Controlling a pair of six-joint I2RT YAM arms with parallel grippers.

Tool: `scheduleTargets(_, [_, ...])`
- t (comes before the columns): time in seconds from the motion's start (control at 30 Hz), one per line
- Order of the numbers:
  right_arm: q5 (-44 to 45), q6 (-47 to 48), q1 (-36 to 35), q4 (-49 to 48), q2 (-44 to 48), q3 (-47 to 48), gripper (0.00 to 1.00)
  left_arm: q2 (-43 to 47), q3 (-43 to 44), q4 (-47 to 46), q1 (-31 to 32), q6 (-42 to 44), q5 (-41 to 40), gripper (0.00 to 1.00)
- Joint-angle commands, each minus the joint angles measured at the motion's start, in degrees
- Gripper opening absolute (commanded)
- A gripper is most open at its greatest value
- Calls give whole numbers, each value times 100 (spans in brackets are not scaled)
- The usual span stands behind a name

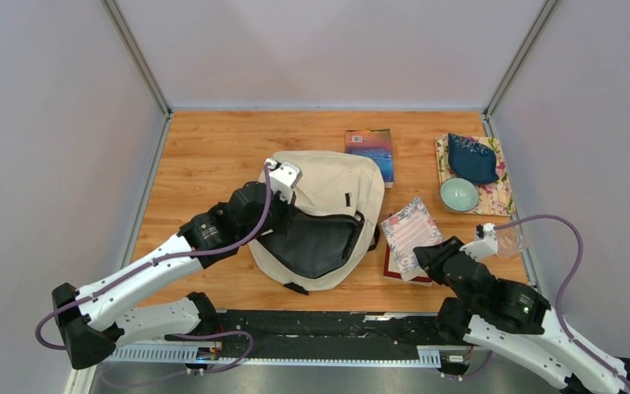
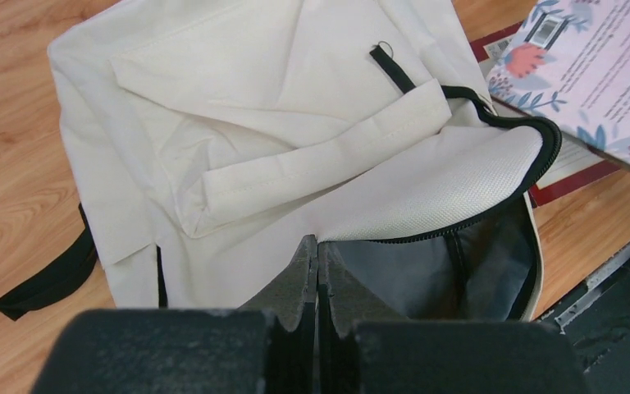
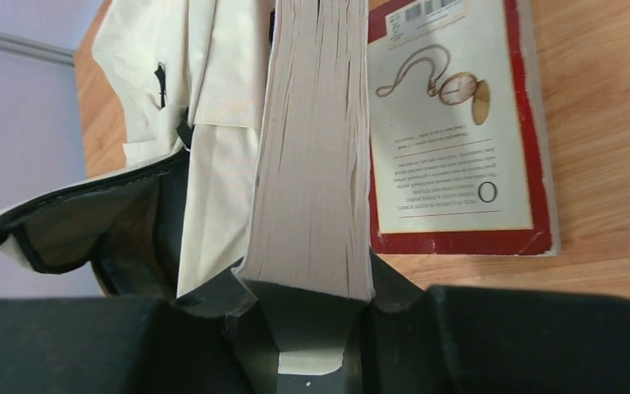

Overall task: Pack the student bag
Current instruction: Place the book in the student bag.

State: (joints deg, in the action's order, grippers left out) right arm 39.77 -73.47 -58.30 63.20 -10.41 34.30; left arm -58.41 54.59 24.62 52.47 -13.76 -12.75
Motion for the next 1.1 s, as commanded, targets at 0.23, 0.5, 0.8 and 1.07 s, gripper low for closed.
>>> scheduleTargets(0.23, [-1582,1431,617,-4015,-2496,382,0,761,-282,121,0,-794,-403,0])
scheduleTargets(0.5, [-3878,2117,1901,-5274,-4757,1376,0,1016,-739,87,0,-1462,-816,0])
scheduleTargets(0.8, [-3350,3127,2402,-4099,-5000,2590,0,673,-695,78,9,-1682,-1405,0])
scheduleTargets(1.07, [-3009,3507,2587,-2796,-3249,2327,0,603,-765,-80,-70,-1735,-1634,0])
